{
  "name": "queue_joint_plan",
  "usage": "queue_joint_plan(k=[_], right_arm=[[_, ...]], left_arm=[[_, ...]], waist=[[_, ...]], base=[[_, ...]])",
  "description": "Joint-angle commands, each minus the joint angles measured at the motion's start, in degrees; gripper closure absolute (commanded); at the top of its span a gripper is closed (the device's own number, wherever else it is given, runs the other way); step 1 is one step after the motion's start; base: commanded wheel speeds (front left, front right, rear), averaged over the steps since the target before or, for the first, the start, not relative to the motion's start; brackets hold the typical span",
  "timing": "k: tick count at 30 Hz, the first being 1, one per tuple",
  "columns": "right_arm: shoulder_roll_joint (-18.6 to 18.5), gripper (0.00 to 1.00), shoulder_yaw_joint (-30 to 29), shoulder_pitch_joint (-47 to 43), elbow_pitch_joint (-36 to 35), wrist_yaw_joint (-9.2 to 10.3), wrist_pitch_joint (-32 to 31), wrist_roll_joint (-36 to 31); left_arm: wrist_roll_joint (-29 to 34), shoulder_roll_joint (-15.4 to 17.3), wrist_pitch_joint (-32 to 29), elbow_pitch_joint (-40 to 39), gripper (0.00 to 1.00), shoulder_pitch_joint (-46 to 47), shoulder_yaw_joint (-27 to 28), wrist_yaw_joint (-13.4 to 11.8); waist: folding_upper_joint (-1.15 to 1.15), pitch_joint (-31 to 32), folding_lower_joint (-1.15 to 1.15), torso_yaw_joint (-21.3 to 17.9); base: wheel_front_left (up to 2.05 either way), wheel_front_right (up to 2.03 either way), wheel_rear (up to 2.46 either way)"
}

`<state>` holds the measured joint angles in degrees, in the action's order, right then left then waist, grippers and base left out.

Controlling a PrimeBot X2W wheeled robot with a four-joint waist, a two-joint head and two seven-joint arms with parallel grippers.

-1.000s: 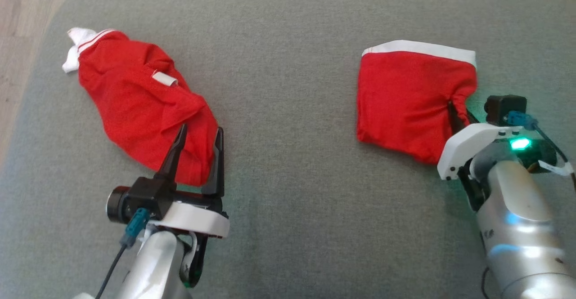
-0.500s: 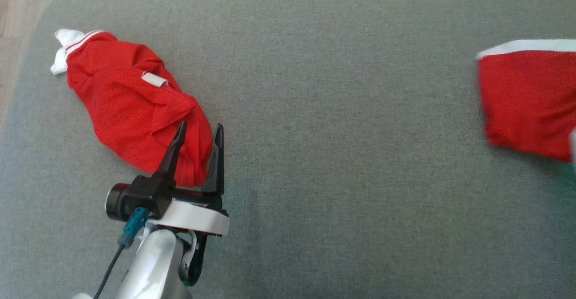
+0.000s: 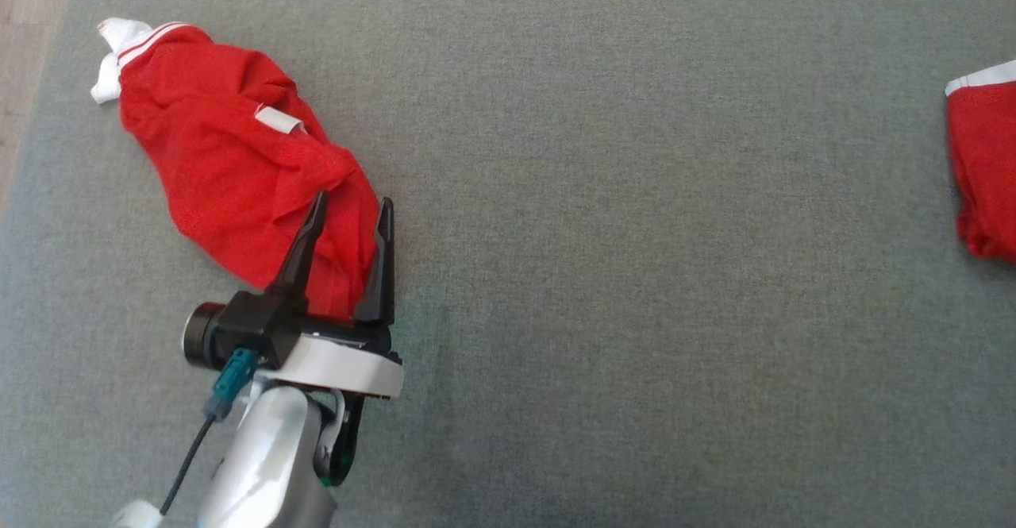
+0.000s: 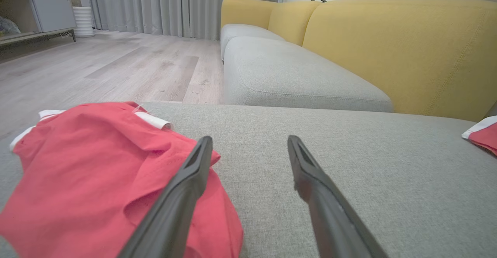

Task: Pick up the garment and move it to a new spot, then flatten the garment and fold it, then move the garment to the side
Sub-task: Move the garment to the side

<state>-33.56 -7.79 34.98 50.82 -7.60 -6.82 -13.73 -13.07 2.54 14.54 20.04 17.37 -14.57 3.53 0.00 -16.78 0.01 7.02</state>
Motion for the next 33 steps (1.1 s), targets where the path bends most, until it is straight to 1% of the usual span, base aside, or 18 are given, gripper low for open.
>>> queue_joint_plan(k=[1, 2, 3, 4, 9, 10, 12, 13, 18, 21, 27, 30, 33], right_arm=[[-1.51, 1.0, -0.18, 1.06, -1.94, 0.11, 0.13, -0.61], [-1.14, 0.96, -0.74, 1.07, -2.39, 0.11, 0.5, -1.03], [-0.66, 0.04, -1.2, 1.03, -2.79, 0.11, 0.83, -1.41], [-0.06, 0.0, -1.77, 1.03, -3.06, 0.11, 0.86, -1.65], [3.31, 0.0, -4.38, 1.41, -5.73, 0.11, 2.12, -1.95], [5.43, 0.0, -4.95, 1.61, -7.39, 0.11, 3.23, -1.34], [8.41, 0.0, -4.89, 1.9, -9.38, 0.11, 4.33, 0.25], [8.41, 0.0, -4.89, 1.9, -9.38, 0.11, 4.33, 0.25], [14.81, 0.0, -1.66, 1.25, -16.78, 0.11, 7.2, 4.95], [18.86, 0.0, -0.05, 0.42, -22.39, 0.11, 7.72, 8.13], [27.77, 0.0, 1.2, -4.98, -32.22, 0.11, 8.88, 13.76], [29.93, 0.0, 1.27, -9.3, -34.32, 0.11, 10.73, 16.05], [30.58, 0.0, 2.09, -14.12, -34.03, 0.11, 13.28, 18.71]], left_arm=[[-0.35, 0.33, 0.46, -1.67, 0.0, 1.31, 2.3, 0.0], [-0.32, 0.33, 0.46, -1.55, 0.0, 1.27, 2.33, 0.01], [-0.3, 0.33, 0.46, -1.42, 0.0, 1.2, 2.36, 0.01], [-0.28, 0.33, 0.46, -1.3, 0.0, 1.14, 2.39, -0.01], [-0.33, 0.33, 0.46, -1.19, 0.0, 0.63, 2.39, -0.23], [-0.3, 0.33, 0.46, -1.24, 0.0, 0.15, 2.64, -0.44], [-0.05, 0.33, 0.46, -1.3, 0.0, -0.37, 2.78, -0.4], [-0.05, 0.33, 0.46, -1.3, 0.0, -0.37, 2.78, -0.4], [0.03, 0.33, 0.46, -1.97, 0.0, -1.61, 3.37, -0.51], [0.14, 0.33, 0.46, -2.27, 0.0, -2.24, 3.64, -0.66], [0.58, 0.33, 0.46, -2.78, 0.0, -3.35, 4.09, -0.68], [0.49, 0.33, 0.46, -2.85, 0.0, -4.31, 4.3, -0.76], [0.04, 0.33, 0.46, -2.79, 0.0, -5.55, 4.16, -0.82]], waist=[[0.0, 0.07, -0.01, -0.03], [0.0, 0.25, -0.01, -0.08], [0.0, 0.48, -0.01, -0.15], [0.0, 0.82, -0.01, -0.27], [0.0, 3.72, -0.01, -0.75], [0.0, 5.12, -0.01, -1.11], [0.0, 6.44, -0.01, -1.44], [0.0, 6.44, -0.01, -1.44], [0.0, 9.59, -0.01, -2.06], [0.0, 11.02, -0.01, -2.31], [0.0, 13.33, -0.01, -2.23], [0.0, 14.25, -0.01, -2.13], [0.0, 14.96, -0.01, -2.06]], base=[[0.0, 0.0, 0.0], [0.0, 0.0, 0.0], [0.0, 0.0, 0.0], [0.0, 0.0, 0.0], [0.0, 0.0, 0.0], [0.0, 0.0, 0.0], [0.0, 0.0, 0.0], [0.0, 0.0, 0.0], [0.0, 0.0, 0.0], [0.0, 0.0, 0.0], [0.0, 0.0, 0.0], [0.0, 0.0, 0.0], [0.0, 0.0, 0.0]])
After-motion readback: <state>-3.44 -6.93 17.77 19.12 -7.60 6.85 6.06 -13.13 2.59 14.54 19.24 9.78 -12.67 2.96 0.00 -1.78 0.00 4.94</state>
